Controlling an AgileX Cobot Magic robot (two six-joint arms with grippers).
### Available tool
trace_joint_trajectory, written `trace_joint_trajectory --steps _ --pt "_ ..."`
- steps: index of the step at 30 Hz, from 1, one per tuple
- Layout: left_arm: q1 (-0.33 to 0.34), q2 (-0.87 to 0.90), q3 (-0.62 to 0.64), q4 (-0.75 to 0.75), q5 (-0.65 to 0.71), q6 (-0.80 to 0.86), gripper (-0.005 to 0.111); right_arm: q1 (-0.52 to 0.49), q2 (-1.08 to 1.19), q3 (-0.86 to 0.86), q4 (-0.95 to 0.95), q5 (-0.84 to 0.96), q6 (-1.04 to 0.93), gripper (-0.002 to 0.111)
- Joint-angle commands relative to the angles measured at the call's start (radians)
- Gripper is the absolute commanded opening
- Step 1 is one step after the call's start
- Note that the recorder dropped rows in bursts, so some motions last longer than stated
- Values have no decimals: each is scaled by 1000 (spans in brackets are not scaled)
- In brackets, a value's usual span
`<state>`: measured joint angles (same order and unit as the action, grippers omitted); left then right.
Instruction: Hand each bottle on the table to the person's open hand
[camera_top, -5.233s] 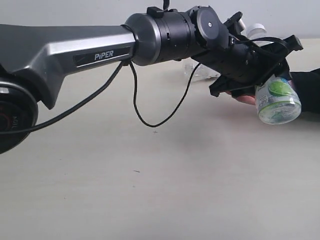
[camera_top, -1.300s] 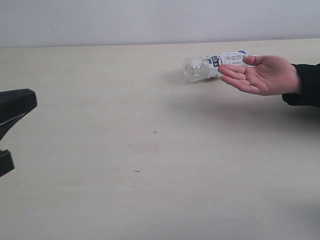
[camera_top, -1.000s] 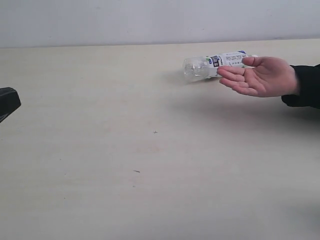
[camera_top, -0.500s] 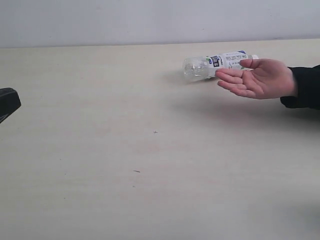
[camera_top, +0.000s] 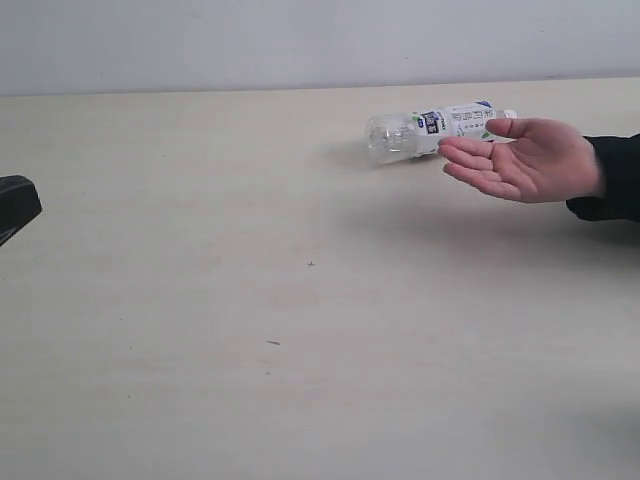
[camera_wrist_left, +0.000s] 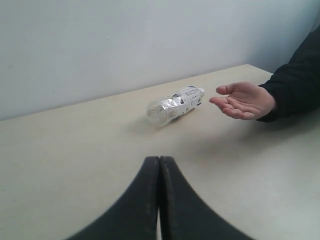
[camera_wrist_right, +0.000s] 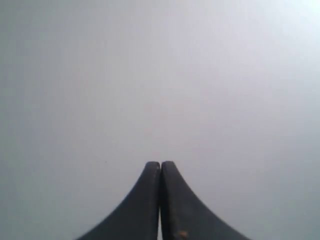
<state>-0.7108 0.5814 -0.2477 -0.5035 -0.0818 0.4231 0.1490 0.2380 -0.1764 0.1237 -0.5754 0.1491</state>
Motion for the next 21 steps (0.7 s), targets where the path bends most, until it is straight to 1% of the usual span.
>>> trace_joint_trajectory --steps 1,3,4,8,10,11,14,16,19,21 --pt "2 -6 5 5 -4 -6 0 -4 367 -282 99 107 -175 1" --pt "2 -6 5 5 -4 -6 0 -4 566 -453 72 197 -178 1" --pt "2 -6 5 5 -4 -6 0 -4 643 -528 46 273 -178 1" --pt "2 -6 5 5 -4 -6 0 -4 986 -935 -135 684 -182 1" --pt "2 -6 5 5 -4 -6 0 -4 1149 -1126 -160 923 -243 1" --pt "2 -6 5 5 -4 -6 0 -4 1226 -1196 -158 1010 -292 1" --pt "2 -6 5 5 -4 -6 0 5 1430 -1422 -84 1289 -589 0" --pt "2 -6 5 5 -4 -6 0 21 1530 -1523 3 1425 -790 0" --pt "2 -6 5 5 -4 -6 0 57 1657 -1637 71 1516 -1082 0" --pt "2 -6 5 5 -4 -6 0 87 1727 -1679 79 1519 -1230 1"
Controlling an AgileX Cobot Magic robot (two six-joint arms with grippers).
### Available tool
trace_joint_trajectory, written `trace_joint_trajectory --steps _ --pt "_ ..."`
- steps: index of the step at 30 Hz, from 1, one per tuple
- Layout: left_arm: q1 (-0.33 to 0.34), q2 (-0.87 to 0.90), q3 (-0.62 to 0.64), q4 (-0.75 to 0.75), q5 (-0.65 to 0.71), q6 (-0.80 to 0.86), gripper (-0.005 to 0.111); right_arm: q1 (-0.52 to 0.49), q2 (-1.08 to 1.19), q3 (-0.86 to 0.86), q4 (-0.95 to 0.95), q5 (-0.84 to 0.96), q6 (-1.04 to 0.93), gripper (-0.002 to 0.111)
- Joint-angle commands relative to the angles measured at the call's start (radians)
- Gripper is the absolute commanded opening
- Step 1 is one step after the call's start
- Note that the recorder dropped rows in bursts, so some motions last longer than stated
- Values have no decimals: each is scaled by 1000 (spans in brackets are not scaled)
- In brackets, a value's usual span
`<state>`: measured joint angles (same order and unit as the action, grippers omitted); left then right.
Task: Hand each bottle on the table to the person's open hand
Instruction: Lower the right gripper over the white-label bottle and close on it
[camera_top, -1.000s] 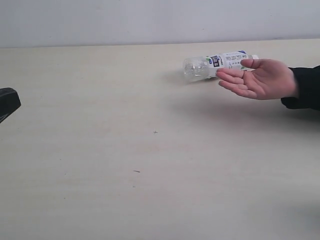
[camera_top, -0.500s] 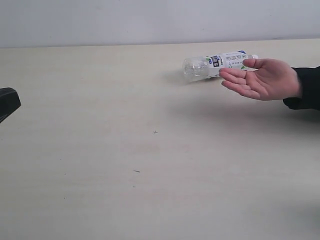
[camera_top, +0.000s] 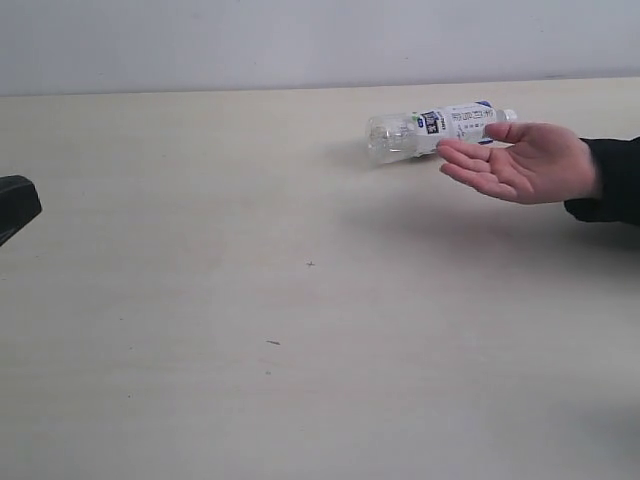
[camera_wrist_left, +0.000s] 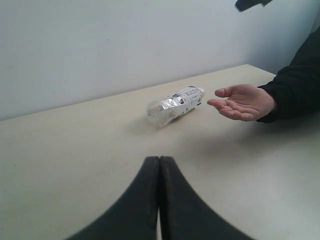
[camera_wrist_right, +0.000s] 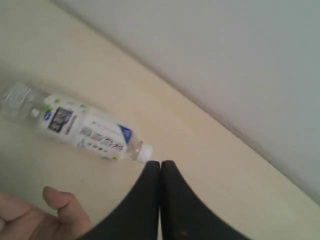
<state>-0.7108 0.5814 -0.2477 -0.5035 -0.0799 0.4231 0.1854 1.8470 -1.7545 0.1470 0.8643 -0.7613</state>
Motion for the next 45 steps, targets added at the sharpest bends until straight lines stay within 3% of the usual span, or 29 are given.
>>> trace_joint_trajectory --steps 1,5,11,15,23,26,31,45 --pt "2 -6 5 5 -6 -6 0 66 147 -119 54 64 -382 2" --pt "2 -6 5 5 -6 -6 0 103 246 -167 56 -23 -541 14" --pt "2 -6 5 5 -6 -6 0 124 358 -198 56 -47 -707 58" --pt "2 -6 5 5 -6 -6 0 124 418 -198 56 -99 -736 76" --pt "2 -6 5 5 -6 -6 0 129 470 -198 97 -40 -920 76" --pt "2 -6 5 5 -6 -6 0 141 491 -198 105 -34 -932 77" --pt "2 -6 5 5 -6 -6 0 176 528 -198 105 -78 -934 89" --pt "2 -6 5 5 -6 -6 0 189 592 -198 80 -156 -936 89"
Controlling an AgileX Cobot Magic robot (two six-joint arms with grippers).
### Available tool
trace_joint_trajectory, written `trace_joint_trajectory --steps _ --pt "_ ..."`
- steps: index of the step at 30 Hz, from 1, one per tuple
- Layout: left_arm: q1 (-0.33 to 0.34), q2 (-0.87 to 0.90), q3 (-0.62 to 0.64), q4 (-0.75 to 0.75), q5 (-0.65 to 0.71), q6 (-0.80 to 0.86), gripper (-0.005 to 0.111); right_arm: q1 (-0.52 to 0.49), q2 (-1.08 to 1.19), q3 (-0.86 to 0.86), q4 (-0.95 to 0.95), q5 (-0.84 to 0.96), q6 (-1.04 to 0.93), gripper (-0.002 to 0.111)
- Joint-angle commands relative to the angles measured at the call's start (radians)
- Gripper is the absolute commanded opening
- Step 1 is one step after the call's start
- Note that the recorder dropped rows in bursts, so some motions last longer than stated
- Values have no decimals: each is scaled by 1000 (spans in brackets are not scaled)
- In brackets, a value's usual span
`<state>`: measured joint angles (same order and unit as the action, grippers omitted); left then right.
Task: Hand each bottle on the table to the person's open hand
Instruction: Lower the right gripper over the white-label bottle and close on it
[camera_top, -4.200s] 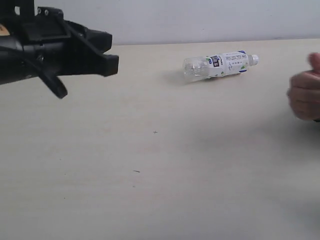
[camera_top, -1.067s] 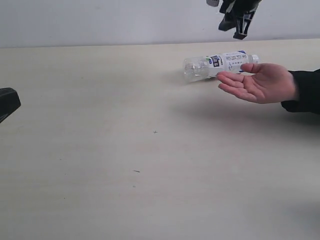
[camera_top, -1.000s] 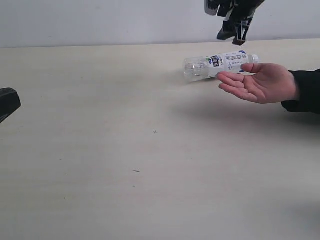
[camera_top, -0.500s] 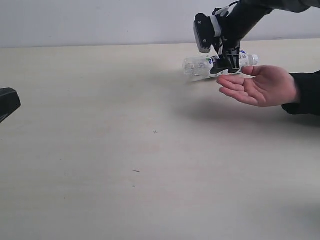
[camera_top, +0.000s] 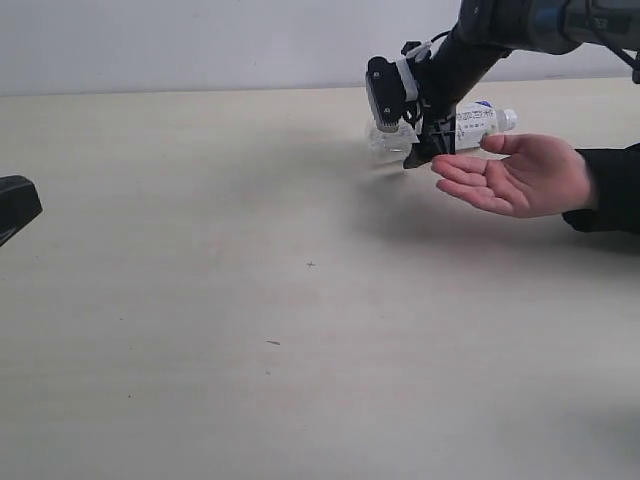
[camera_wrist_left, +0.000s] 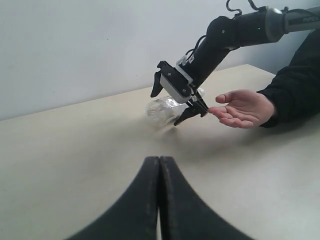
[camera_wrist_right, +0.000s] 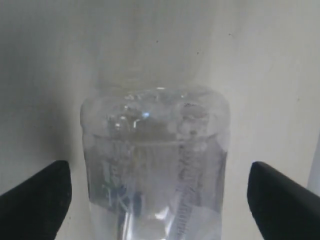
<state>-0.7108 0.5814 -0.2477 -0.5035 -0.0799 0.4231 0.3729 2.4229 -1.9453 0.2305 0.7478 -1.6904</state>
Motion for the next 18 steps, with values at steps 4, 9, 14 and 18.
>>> trace_joint_trajectory --steps 4,9,14,18 --pt "2 -6 5 5 -6 -6 0 2 24 -8 -4 -70 -7 86" --pt "2 -6 5 5 -6 -6 0 2 24 -8 -4 -72 -7 72" --pt "2 -6 5 5 -6 -6 0 2 24 -8 -4 -72 -7 23" --pt "2 -6 5 5 -6 -6 0 6 20 -8 -4 -72 -3 0"
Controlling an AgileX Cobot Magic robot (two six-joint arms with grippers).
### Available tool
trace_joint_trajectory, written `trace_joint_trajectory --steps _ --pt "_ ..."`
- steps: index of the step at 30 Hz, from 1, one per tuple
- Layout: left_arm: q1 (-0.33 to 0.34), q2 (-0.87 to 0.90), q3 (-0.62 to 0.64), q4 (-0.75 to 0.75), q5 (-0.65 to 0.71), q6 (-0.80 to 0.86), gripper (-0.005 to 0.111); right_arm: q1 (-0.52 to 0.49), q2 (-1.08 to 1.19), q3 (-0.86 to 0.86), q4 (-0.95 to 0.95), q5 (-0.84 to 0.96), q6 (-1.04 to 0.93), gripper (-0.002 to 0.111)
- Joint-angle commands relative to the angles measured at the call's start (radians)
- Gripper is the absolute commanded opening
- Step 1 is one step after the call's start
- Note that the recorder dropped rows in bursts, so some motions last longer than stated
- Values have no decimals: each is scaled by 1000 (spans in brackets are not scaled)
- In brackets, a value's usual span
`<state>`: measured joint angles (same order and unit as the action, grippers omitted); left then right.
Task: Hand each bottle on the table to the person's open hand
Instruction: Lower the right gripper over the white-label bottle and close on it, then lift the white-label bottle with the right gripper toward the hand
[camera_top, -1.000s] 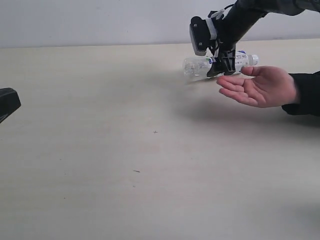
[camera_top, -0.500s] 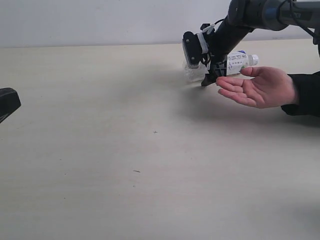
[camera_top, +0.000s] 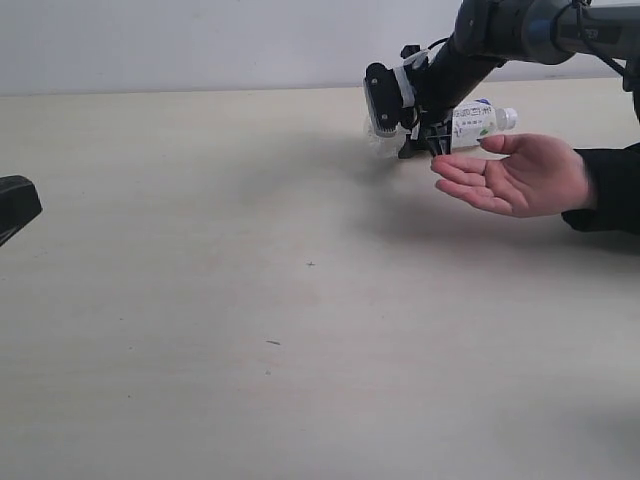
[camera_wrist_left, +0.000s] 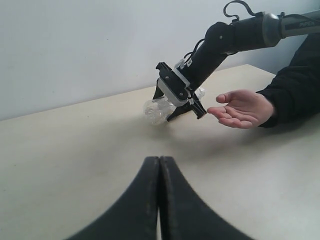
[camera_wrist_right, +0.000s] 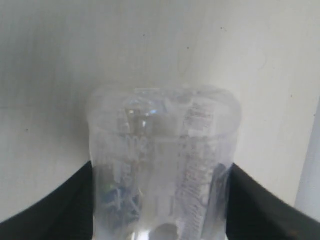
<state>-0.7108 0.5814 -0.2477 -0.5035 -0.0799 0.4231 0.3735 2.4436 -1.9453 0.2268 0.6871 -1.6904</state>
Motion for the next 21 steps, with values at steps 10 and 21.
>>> trace_joint_trajectory --steps 10,21 --pt "2 -6 5 5 -6 -6 0 33 -121 -8 -53 -30 100 0" --pt "2 -6 5 5 -6 -6 0 33 -356 -8 -265 88 1009 0"
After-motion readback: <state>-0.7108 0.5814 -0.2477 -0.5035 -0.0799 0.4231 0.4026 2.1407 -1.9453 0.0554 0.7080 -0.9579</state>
